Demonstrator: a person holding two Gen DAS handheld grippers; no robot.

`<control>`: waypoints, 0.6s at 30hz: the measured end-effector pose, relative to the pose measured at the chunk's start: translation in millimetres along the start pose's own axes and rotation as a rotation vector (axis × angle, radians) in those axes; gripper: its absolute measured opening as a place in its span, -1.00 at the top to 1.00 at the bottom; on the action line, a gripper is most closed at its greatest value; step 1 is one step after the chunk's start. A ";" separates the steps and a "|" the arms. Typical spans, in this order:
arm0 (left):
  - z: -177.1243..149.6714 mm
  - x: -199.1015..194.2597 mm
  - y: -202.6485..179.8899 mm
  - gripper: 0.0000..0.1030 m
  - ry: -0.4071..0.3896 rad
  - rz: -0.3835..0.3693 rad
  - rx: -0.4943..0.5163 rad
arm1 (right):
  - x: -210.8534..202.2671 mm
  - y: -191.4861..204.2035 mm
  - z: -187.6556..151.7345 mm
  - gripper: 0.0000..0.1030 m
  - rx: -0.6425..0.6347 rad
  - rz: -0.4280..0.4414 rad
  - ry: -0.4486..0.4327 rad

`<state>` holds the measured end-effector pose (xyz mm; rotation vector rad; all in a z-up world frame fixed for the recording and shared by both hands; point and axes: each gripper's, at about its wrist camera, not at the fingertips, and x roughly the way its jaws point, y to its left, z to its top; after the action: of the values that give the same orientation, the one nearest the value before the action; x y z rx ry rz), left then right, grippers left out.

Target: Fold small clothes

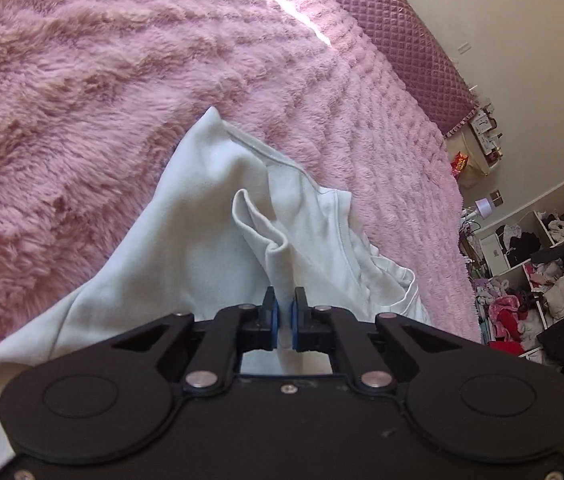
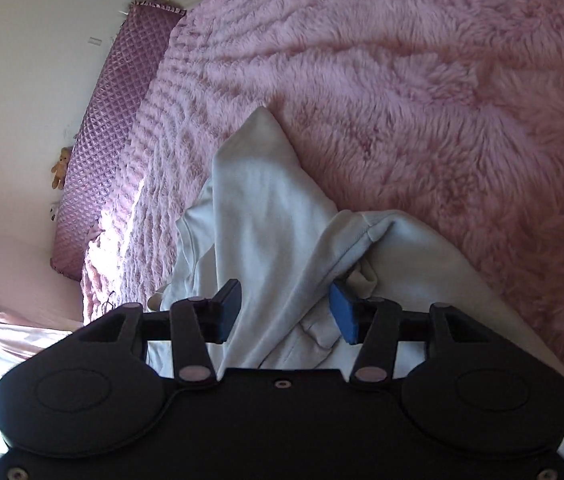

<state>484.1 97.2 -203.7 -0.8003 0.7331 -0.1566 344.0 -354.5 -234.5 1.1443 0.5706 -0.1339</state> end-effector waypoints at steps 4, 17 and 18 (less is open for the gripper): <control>-15.1 -52.8 -3.2 0.93 -0.160 -0.042 0.063 | 0.0 -0.3 -0.1 0.02 -0.010 -0.012 -0.026; -32.0 -32.1 37.0 0.93 -0.009 0.073 0.055 | -7.4 -3.9 7.2 0.91 -0.039 -0.103 -0.093; -34.1 -26.7 40.8 0.92 0.013 0.097 0.053 | -2.9 -6.9 7.2 0.92 -0.056 -0.117 -0.084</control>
<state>436.4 115.8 -233.9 -0.7120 0.7757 -0.0935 341.4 -364.3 -236.6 1.0465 0.5633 -0.2635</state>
